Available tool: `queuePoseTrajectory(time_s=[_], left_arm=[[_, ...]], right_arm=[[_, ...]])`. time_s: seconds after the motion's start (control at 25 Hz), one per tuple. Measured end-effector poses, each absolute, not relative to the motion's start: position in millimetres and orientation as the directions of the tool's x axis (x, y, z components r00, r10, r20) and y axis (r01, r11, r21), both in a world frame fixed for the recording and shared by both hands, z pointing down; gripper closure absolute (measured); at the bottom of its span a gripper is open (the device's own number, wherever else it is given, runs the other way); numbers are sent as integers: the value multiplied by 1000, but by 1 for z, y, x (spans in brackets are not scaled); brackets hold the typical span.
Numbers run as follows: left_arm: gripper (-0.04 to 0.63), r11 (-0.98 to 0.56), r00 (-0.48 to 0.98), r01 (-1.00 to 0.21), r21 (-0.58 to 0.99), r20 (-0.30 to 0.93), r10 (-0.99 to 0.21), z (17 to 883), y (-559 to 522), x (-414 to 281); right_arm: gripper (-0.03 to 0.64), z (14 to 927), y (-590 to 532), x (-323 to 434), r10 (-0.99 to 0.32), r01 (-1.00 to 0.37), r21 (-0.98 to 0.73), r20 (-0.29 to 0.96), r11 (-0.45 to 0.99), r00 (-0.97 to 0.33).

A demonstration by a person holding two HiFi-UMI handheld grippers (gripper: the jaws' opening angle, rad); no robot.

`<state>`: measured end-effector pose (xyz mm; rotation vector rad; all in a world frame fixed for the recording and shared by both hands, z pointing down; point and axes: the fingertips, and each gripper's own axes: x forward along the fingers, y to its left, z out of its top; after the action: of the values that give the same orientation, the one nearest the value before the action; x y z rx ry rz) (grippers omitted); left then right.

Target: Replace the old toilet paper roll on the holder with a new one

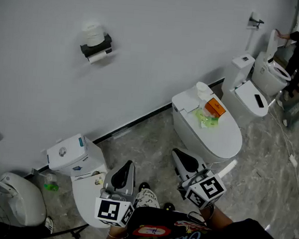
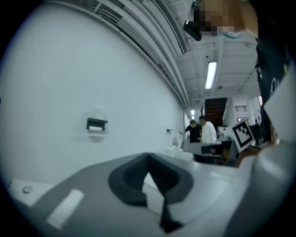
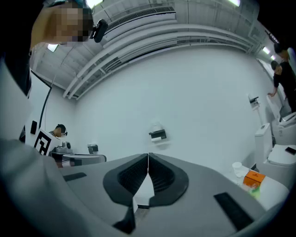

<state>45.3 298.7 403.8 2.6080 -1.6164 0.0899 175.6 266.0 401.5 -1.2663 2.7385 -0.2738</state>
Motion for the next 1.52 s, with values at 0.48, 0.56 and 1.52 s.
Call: queuePoseTrajectory(time_s=[0.48, 0.56, 1.52], left_arm=[[607, -423, 424, -905, 46, 13, -905, 405, 88, -32], [607, -422, 423, -906, 33, 10, -906, 397, 48, -51], [546, -268, 247, -876, 400, -104, -963, 385, -175, -165]], right_arm=[[604, 383, 64, 84, -706, -697, -112, -92, 708, -702], [604, 373, 22, 62, -700, -690, -120, -102, 714, -707], [604, 353, -203, -35, -560, -552, -109, -54, 827, -827]])
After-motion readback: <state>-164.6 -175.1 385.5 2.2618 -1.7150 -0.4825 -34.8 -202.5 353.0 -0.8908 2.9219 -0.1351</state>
